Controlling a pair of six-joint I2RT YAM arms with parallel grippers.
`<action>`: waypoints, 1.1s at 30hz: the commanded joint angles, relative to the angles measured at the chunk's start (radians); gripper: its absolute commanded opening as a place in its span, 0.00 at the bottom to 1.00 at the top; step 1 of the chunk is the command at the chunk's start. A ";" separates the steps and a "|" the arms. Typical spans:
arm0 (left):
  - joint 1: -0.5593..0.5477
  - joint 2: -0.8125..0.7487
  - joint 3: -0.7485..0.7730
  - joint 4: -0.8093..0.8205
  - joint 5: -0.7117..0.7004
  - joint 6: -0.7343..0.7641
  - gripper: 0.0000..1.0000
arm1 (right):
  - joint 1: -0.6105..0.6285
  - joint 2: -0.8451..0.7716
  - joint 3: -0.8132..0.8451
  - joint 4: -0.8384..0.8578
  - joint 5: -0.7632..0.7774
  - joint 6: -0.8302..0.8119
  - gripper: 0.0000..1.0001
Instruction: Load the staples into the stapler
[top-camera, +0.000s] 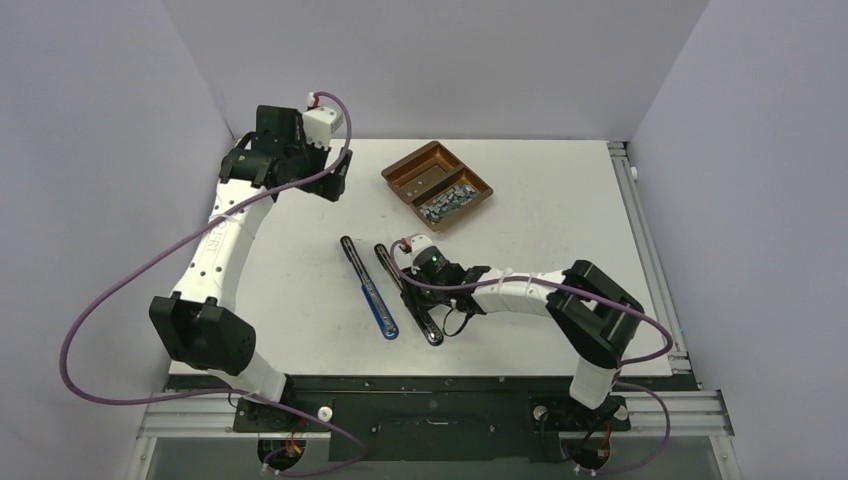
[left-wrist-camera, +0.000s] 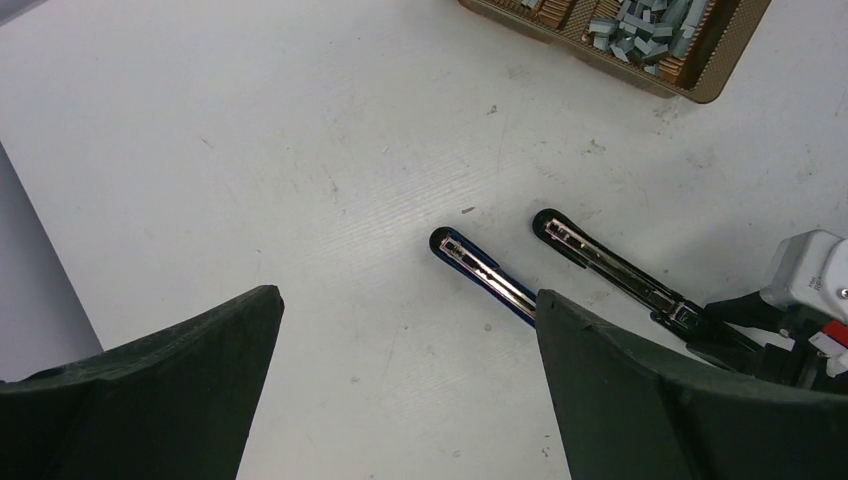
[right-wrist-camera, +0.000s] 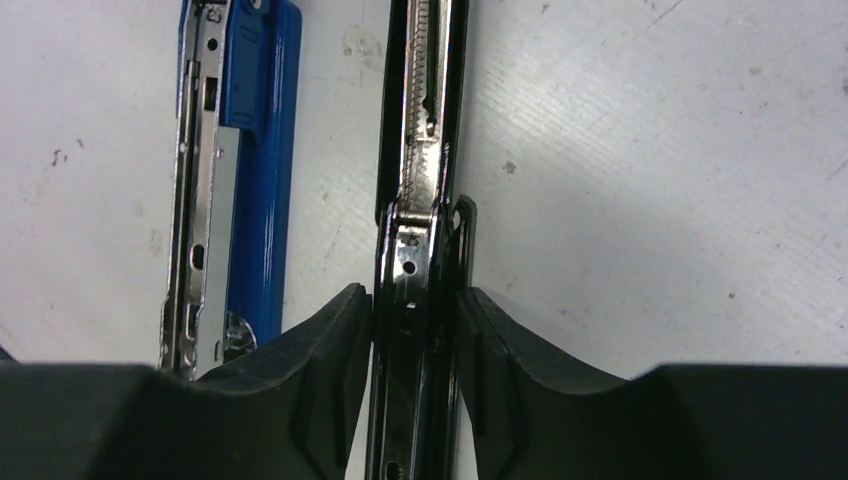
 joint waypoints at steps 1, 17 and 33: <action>0.006 -0.035 0.005 -0.019 -0.023 0.006 0.96 | 0.012 0.043 0.081 -0.047 0.036 -0.011 0.34; -0.001 -0.008 0.077 -0.073 -0.059 -0.004 1.00 | 0.011 0.139 0.180 -0.026 0.200 0.084 0.24; 0.001 -0.007 0.088 -0.085 -0.009 0.056 0.96 | -0.025 -0.018 0.319 -0.182 0.255 0.096 0.86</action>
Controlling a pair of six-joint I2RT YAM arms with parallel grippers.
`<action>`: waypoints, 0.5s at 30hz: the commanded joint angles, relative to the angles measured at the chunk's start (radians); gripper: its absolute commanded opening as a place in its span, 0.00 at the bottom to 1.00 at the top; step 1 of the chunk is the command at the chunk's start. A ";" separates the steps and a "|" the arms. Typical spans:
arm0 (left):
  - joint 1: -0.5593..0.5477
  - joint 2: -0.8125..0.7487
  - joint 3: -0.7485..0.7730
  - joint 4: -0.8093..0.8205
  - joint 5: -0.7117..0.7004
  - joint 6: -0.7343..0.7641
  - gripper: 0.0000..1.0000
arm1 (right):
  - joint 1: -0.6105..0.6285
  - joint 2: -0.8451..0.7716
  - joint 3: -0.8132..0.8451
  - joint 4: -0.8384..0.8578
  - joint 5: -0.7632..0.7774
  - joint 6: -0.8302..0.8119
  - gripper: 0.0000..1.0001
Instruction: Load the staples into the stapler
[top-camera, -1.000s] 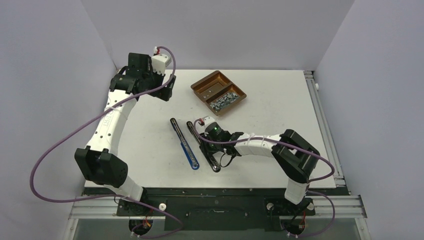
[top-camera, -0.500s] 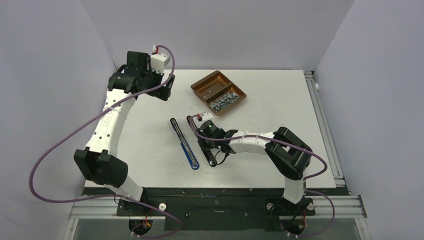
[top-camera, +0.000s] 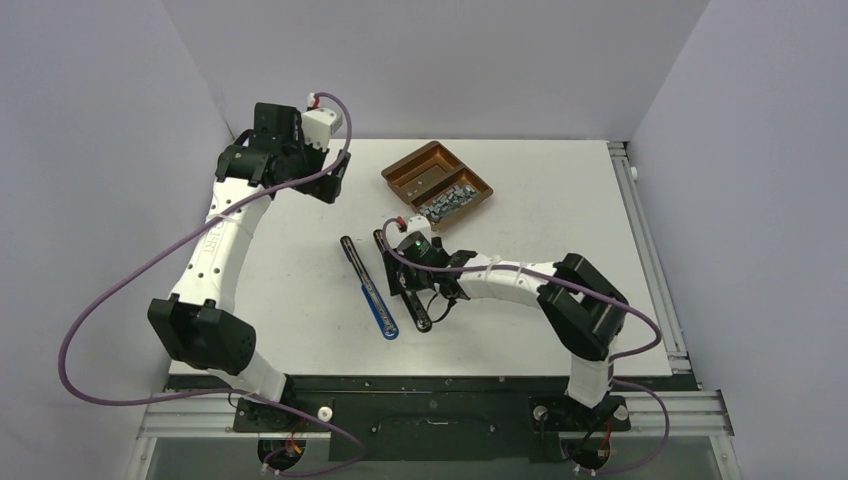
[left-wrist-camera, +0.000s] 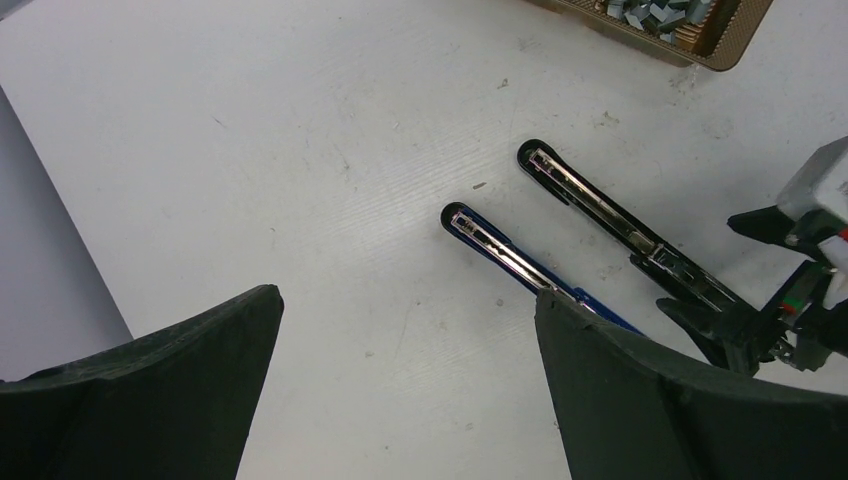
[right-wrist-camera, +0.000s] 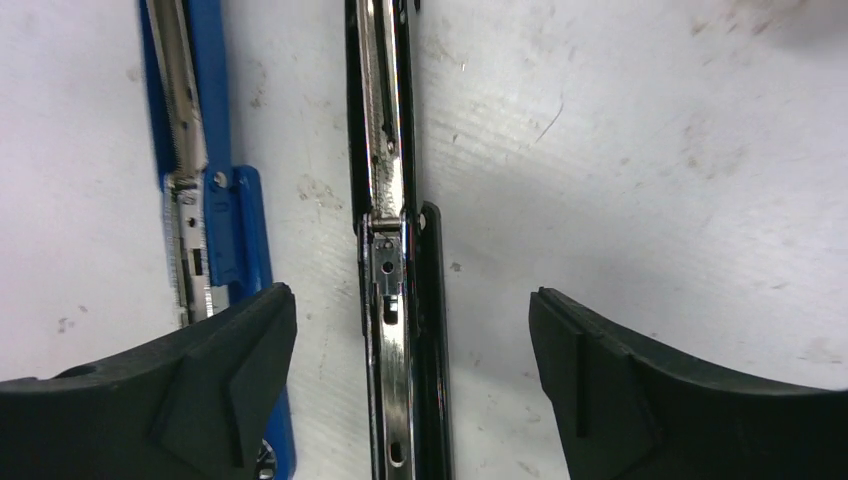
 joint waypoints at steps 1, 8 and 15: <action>0.003 -0.010 0.045 0.001 0.021 0.026 0.96 | -0.047 -0.141 0.143 -0.085 0.039 -0.027 0.88; 0.037 0.046 0.115 0.003 0.037 0.030 0.96 | -0.218 -0.061 0.402 -0.228 -0.044 -0.116 0.91; 0.068 0.077 0.138 0.015 0.069 0.002 0.96 | -0.338 0.134 0.705 -0.386 0.054 -0.069 0.69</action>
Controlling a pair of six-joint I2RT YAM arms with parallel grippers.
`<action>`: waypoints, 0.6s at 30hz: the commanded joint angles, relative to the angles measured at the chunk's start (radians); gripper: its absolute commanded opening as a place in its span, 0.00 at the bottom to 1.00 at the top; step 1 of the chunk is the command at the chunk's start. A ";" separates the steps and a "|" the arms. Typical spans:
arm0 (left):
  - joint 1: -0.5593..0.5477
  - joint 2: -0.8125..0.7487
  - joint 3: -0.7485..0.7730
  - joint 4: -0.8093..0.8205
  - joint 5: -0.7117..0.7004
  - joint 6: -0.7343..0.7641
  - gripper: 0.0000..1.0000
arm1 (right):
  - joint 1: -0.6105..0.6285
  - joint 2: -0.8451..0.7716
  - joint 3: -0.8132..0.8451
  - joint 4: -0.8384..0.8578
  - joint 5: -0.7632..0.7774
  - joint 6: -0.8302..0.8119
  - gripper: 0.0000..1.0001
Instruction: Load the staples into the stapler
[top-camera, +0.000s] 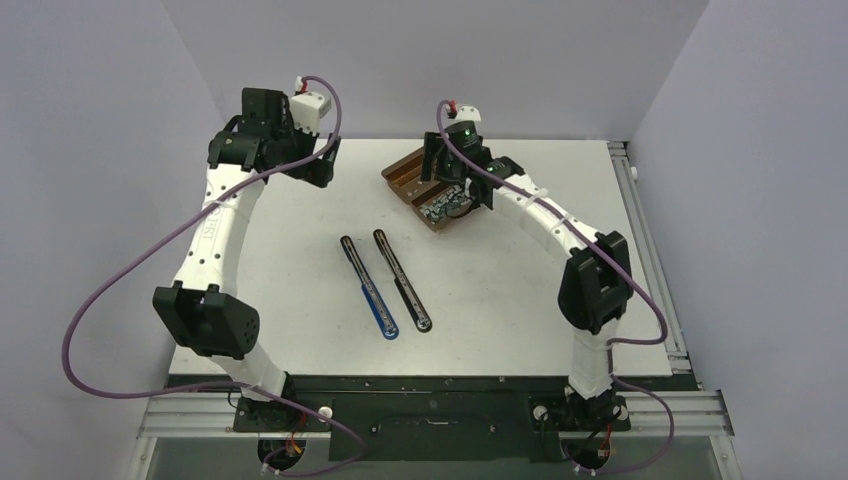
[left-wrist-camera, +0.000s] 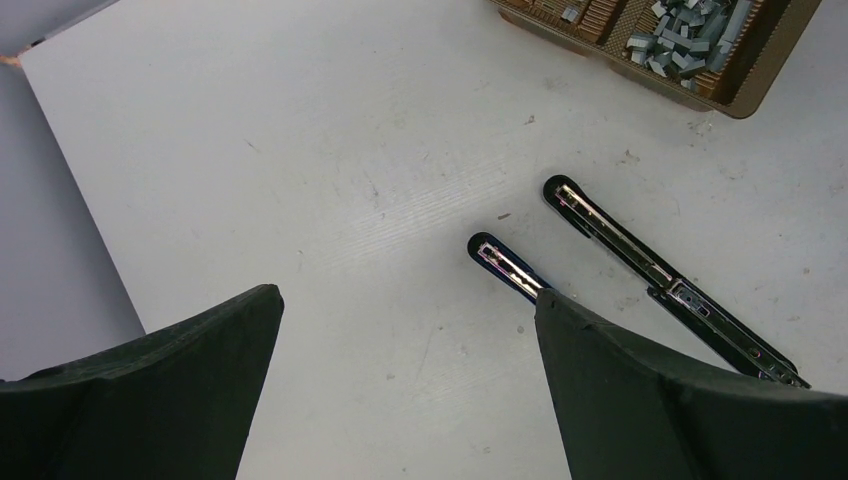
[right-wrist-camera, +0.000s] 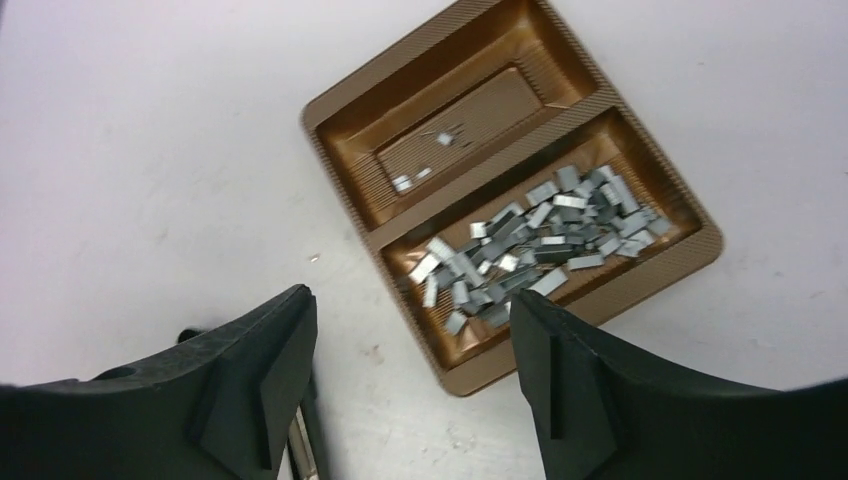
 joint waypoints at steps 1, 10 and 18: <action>0.013 -0.008 -0.006 0.035 0.030 -0.019 0.96 | -0.018 0.114 0.148 -0.145 0.115 0.023 0.67; 0.008 0.023 -0.146 0.068 -0.025 -0.067 0.96 | -0.038 0.253 0.244 -0.158 0.116 0.200 0.56; 0.007 0.037 -0.144 0.063 -0.013 -0.057 0.96 | -0.039 0.299 0.246 -0.081 0.100 0.250 0.56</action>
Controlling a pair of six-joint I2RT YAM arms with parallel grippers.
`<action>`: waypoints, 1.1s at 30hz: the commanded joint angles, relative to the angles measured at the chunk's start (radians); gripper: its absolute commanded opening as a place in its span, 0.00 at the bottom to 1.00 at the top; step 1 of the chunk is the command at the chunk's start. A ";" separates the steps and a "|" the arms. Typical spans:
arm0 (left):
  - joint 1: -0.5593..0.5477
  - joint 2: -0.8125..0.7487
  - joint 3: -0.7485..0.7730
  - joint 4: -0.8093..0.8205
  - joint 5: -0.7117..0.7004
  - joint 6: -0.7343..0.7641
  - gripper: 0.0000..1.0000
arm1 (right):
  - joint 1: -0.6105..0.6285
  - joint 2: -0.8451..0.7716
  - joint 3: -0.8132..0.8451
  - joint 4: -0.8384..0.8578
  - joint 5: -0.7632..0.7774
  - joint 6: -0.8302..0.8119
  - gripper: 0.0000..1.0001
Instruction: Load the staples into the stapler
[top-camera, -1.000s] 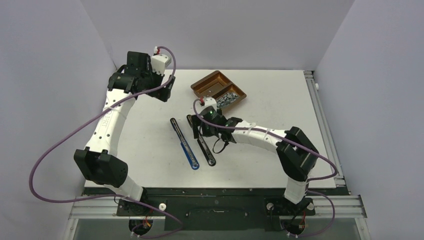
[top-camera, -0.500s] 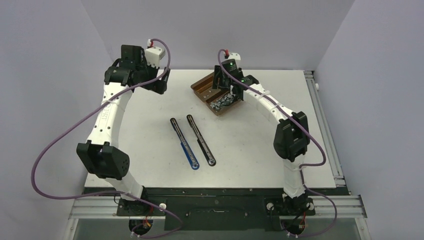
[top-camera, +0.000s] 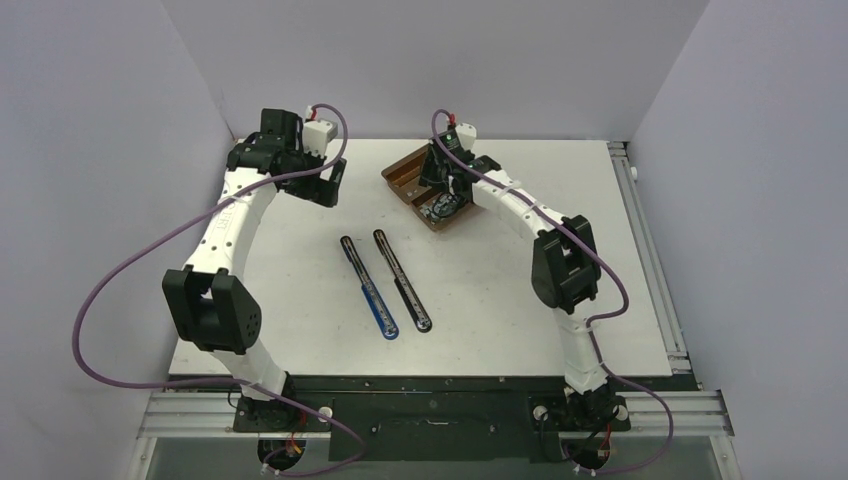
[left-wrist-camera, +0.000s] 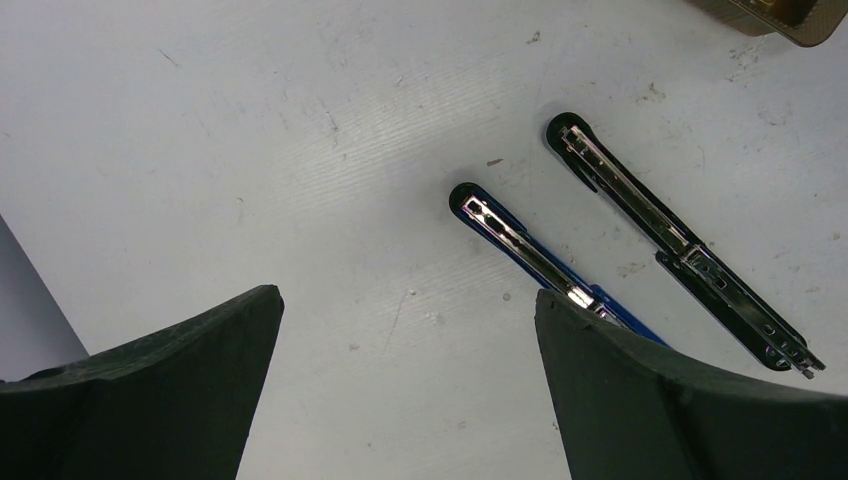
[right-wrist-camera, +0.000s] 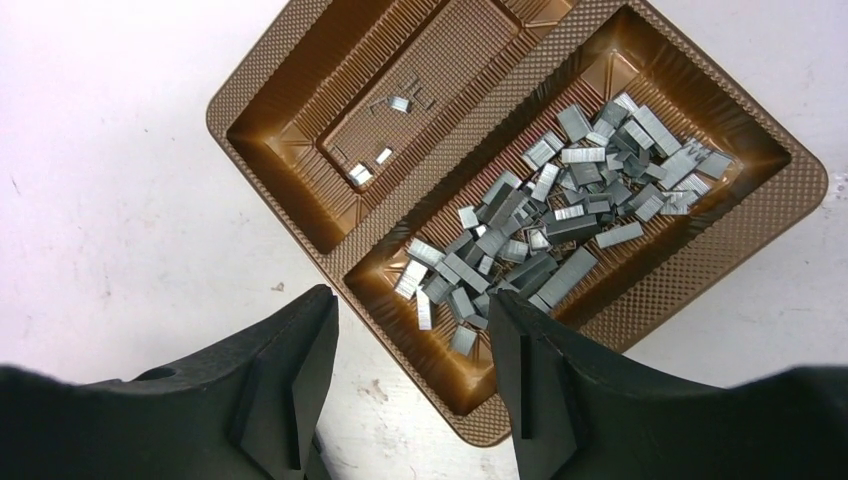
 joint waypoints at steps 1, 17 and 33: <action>0.000 0.003 0.019 0.036 0.001 -0.013 0.96 | 0.003 0.041 0.056 0.050 0.013 0.042 0.56; 0.003 0.033 0.004 0.086 0.028 -0.012 0.96 | -0.002 0.134 0.101 0.081 0.067 0.128 0.63; 0.005 0.073 0.052 0.069 0.118 -0.046 0.96 | -0.002 0.209 0.145 0.094 0.108 0.175 0.62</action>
